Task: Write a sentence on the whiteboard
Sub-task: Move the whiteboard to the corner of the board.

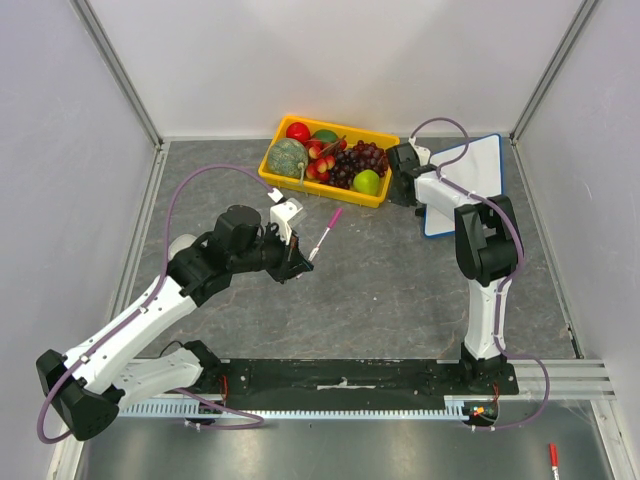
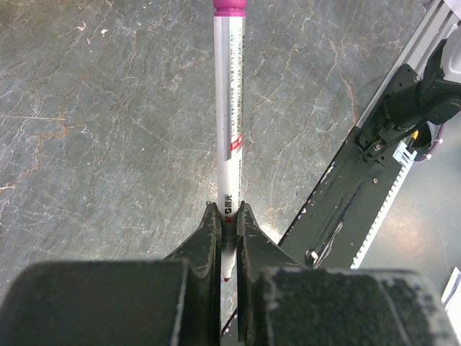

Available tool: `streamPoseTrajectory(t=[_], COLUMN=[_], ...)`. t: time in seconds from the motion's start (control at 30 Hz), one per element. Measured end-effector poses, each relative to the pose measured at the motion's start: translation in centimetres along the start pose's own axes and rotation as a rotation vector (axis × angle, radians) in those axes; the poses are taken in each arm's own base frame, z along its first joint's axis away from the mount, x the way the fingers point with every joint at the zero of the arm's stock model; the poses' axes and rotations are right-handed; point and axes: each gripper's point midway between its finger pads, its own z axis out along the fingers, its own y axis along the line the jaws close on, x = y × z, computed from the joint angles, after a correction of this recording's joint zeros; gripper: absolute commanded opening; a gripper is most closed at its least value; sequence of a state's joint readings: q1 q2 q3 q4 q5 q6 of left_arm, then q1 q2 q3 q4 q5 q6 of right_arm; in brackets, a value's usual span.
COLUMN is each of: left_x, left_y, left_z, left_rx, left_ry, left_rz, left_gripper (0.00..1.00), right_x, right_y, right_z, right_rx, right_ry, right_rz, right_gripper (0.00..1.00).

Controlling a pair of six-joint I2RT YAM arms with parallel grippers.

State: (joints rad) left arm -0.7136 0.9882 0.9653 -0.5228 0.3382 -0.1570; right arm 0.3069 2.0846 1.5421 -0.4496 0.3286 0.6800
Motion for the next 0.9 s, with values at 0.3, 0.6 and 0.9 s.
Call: streamPoseTrajectory(t=[0.3, 0.6, 0.9], left_x=[0.0, 0.1, 0.2], left_y=[0.0, 0.0, 0.1], left_z=[0.0, 0.1, 0.2], left_rx=[0.001, 0.002, 0.002], left_ry=[0.0, 0.002, 0.009], left_rz=[0.0, -0.001, -0.003], left_gripper=[0.02, 0.02, 0.02], right_x=[-1.1, -8.4, -15.8], right_y=[1.9, 2.8, -2.6], right_z=[-1.7, -11.5, -16.7], right_rx=[-0.111, -0.21, -0.078], right_ry=[-0.006, -0.263, -0.457], right_rz=[-0.094, -0.221, -0.236], right_gripper=[0.5, 0.98, 0.98])
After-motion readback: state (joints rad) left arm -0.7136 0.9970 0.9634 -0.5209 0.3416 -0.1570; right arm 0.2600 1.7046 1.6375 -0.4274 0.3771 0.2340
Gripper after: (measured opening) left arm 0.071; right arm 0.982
